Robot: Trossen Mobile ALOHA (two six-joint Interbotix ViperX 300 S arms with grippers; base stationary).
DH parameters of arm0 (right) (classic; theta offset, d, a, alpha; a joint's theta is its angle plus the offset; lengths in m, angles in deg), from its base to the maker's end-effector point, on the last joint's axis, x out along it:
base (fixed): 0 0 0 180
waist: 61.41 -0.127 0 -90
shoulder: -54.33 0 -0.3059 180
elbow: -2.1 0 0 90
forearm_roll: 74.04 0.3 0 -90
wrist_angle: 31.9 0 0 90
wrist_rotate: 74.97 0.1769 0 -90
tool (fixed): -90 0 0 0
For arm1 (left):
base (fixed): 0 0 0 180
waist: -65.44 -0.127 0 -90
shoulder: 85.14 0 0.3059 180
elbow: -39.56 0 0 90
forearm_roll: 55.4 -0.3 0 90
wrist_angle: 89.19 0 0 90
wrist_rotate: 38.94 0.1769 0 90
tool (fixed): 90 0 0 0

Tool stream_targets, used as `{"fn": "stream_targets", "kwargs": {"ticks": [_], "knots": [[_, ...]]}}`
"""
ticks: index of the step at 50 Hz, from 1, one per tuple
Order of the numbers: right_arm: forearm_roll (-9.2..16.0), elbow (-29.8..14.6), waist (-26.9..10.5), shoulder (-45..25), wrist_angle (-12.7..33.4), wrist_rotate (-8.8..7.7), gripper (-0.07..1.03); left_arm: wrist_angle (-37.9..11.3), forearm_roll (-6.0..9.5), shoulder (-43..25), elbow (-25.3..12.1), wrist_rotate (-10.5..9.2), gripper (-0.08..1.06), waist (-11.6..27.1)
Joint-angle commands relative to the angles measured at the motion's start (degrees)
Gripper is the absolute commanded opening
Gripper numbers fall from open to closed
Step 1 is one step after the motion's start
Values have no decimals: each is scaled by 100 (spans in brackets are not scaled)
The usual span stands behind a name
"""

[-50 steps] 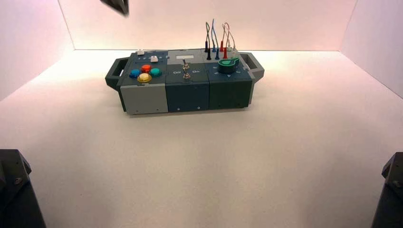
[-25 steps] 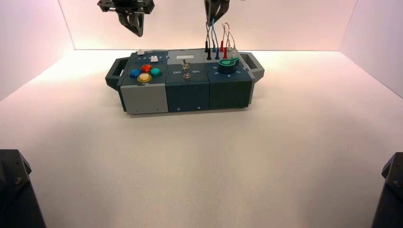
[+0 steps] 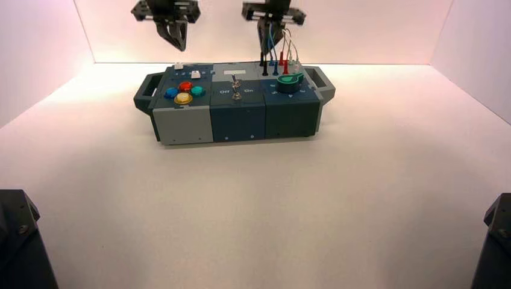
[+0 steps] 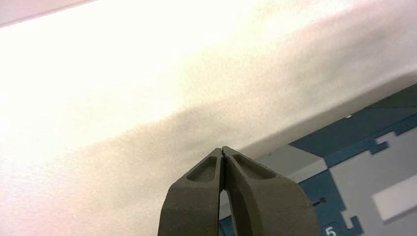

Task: Move the box closer.

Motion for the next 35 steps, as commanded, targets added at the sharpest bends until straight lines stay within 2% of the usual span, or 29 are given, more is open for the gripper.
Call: {"fn": "stream_targets", "kwargs": {"ticks": [1, 10, 12, 24, 35], "knots": [[105, -633, -9, -35, 264, -9, -2, -70, 26, 0, -185, 35, -3, 9], [167, -360, -26, 70, 352, -53, -2, -105, 26, -79, -70, 97, -3, 105], [149, -167, -26, 149, 396, -114, -2, -105, 18, -88, -44, 105, -3, 176], [141, 519, -26, 448, 501, -167, -2, -97, 18, -79, 18, 132, -3, 343], [141, 809, -44, 633, 501, -193, -2, -88, 26, -88, 114, 132, -3, 369]]}}
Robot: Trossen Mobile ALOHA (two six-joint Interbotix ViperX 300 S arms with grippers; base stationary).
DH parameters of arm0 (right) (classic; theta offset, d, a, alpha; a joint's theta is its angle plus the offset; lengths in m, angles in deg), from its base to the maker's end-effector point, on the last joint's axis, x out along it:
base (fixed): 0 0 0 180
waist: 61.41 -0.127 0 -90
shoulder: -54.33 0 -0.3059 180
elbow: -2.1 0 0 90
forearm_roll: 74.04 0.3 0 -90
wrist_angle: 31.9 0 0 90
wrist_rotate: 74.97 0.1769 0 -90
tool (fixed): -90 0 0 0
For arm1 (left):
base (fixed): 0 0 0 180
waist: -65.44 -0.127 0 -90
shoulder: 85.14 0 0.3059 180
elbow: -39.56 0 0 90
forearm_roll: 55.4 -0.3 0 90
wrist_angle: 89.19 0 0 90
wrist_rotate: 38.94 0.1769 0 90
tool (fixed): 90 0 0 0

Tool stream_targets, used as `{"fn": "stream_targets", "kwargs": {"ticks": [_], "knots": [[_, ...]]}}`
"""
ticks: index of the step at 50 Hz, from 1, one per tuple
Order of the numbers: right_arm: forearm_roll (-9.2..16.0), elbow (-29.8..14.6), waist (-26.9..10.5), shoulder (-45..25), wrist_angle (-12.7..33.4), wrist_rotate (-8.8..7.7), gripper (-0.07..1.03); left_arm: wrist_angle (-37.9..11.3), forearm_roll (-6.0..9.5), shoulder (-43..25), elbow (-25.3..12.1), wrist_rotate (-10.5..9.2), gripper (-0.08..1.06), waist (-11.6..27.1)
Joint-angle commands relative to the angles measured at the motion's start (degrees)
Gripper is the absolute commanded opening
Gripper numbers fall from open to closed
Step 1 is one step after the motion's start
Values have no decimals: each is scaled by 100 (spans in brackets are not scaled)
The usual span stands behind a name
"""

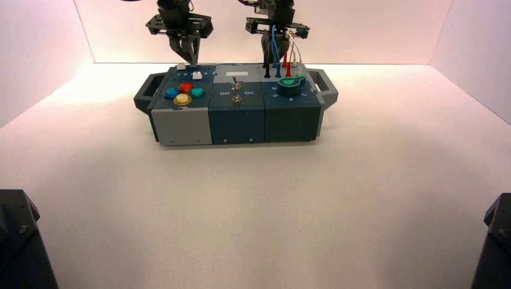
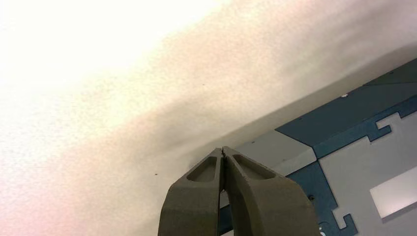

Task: Move the box closer.

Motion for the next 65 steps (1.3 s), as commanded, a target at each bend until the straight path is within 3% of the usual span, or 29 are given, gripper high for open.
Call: {"fn": "stream_targets", "kwargs": {"ticks": [1, 9, 17, 37, 39, 45, 65], "knots": [[18, 44, -62, 439, 70, -70, -2, 35, 0, 132, 9, 35, -3, 9], [26, 88, -105, 475, 70, -70, -2, 44, 9, 141, 193, 70, -3, 9], [26, 97, -149, 475, 70, -70, -2, 281, -9, 176, 396, 246, -3, -9], [26, 360, -202, 650, 97, -62, -2, 202, 0, 387, 694, 272, -3, -9], [26, 677, -211, 800, 0, -62, -2, 211, 0, 475, 773, 272, -3, 0], [26, 1037, -220, 1002, -176, -62, -2, 220, 0, 563, 853, 272, -3, 26], [53, 2909, -255, 1890, -1195, -62, -2, 387, 18, 879, 1433, 255, -3, 229]]}}
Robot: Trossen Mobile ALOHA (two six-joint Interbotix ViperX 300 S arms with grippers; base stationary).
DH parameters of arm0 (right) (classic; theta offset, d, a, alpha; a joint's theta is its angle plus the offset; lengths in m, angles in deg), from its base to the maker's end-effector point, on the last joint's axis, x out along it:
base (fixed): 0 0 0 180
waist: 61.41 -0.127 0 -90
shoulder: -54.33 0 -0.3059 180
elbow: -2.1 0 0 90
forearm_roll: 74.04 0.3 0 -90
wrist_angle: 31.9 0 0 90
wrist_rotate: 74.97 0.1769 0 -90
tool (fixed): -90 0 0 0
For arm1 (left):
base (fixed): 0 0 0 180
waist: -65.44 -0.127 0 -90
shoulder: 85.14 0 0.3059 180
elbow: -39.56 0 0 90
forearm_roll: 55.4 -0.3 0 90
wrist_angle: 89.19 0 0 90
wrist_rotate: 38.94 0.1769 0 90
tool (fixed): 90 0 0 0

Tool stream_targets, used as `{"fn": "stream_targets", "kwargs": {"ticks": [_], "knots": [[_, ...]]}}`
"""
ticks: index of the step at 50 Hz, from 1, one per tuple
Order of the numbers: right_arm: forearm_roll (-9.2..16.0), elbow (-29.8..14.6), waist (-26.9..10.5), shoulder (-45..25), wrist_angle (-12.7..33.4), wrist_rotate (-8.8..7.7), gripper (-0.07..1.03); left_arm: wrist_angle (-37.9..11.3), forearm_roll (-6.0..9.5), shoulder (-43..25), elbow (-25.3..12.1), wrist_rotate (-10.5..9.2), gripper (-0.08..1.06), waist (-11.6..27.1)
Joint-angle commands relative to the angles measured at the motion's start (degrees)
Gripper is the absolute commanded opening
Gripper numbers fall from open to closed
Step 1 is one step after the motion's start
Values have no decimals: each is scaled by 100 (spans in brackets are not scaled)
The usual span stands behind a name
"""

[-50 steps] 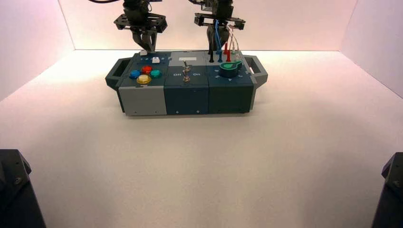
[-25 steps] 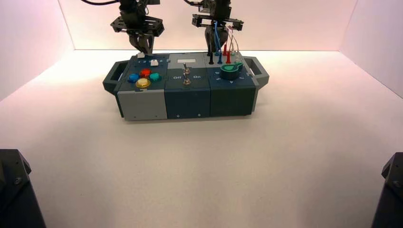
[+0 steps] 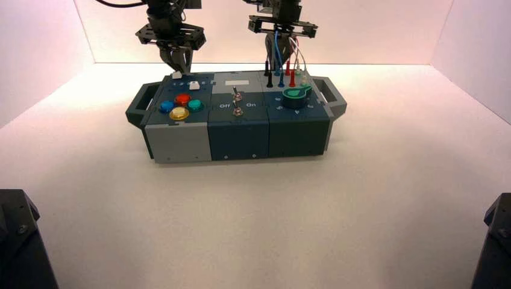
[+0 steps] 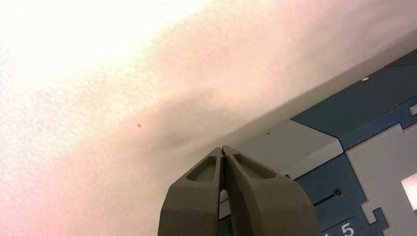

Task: Move the box closer.

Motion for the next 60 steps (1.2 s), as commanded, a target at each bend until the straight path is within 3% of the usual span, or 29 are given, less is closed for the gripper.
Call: {"fn": "stream_targets", "kwargs": {"ticks": [1, 16, 41, 60], "knots": [[44, 369, -123, 466, -176, -35, -2, -9, 18, 264, 114, 26, -3, 149], [44, 1213, -176, 905, -677, -35, -2, 44, 26, 562, 519, -62, -3, 255], [53, 2584, -334, 1679, -1380, -26, -2, 501, 105, 1354, 1802, -229, -3, 343], [53, 3234, -360, 1986, -1679, -35, -2, 703, 114, 1371, 2171, -413, -3, 633]]}}
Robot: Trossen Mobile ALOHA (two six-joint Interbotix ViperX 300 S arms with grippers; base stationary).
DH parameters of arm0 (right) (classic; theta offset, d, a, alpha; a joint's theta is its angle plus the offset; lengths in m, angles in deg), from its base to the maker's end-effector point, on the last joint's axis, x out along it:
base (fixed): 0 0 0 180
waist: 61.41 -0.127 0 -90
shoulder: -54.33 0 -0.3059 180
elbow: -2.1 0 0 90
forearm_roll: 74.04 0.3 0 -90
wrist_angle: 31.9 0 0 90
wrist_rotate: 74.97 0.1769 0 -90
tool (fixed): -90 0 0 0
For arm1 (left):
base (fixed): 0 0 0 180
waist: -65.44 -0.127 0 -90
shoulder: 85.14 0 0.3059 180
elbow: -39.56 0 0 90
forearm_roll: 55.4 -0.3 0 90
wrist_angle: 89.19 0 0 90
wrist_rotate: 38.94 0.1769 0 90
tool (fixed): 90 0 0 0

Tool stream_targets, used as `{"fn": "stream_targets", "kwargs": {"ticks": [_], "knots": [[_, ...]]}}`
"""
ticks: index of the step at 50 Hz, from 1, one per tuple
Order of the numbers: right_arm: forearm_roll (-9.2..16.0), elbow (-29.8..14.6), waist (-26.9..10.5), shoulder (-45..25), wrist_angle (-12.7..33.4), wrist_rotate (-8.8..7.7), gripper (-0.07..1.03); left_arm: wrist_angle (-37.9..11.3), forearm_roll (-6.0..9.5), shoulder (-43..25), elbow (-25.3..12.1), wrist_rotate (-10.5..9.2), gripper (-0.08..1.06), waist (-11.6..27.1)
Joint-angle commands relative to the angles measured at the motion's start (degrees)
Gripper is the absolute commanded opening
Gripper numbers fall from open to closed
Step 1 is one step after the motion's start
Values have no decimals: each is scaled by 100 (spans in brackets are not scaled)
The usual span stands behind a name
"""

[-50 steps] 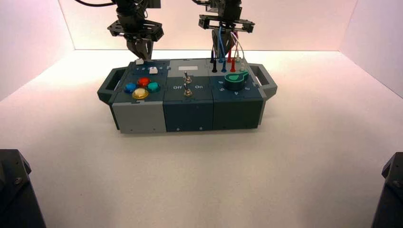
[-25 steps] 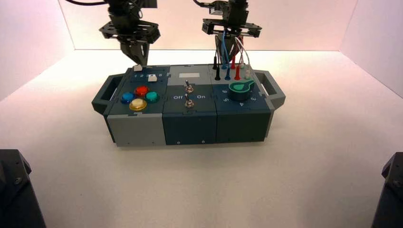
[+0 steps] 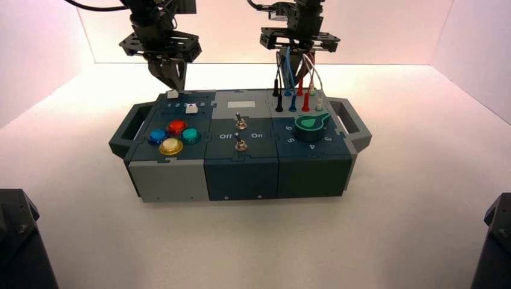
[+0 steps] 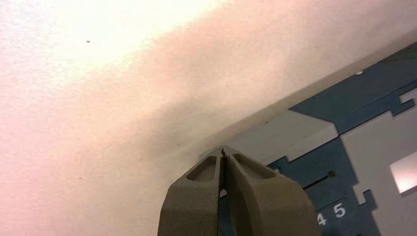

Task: Move the box closer.

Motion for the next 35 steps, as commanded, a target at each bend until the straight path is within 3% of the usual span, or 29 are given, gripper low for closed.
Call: {"fn": "stream_targets", "kwargs": {"ticks": [1, 13, 17, 25, 26, 30, 35], "knots": [[26, 141, -97, 290, -26, -26, -2, 0, 18, 105, 158, -35, -3, 176], [26, 501, -141, 501, -202, -35, -2, 105, 18, 246, 466, -141, -3, 290], [-18, 615, -167, 580, -475, -35, -2, 202, 0, 343, 571, -141, -3, 299], [-211, 237, -114, 650, -422, -26, -2, 79, -26, 439, 176, -141, -3, 220], [-237, 53, -114, 756, -158, -26, -2, -220, -35, 571, -79, -141, -3, 202], [-229, -88, -141, 1037, 123, 18, -2, -642, -70, 853, -396, -141, -3, 202], [-220, 18, -176, 1512, 334, 79, -2, -905, -44, 1345, -431, -176, -3, 237]]}}
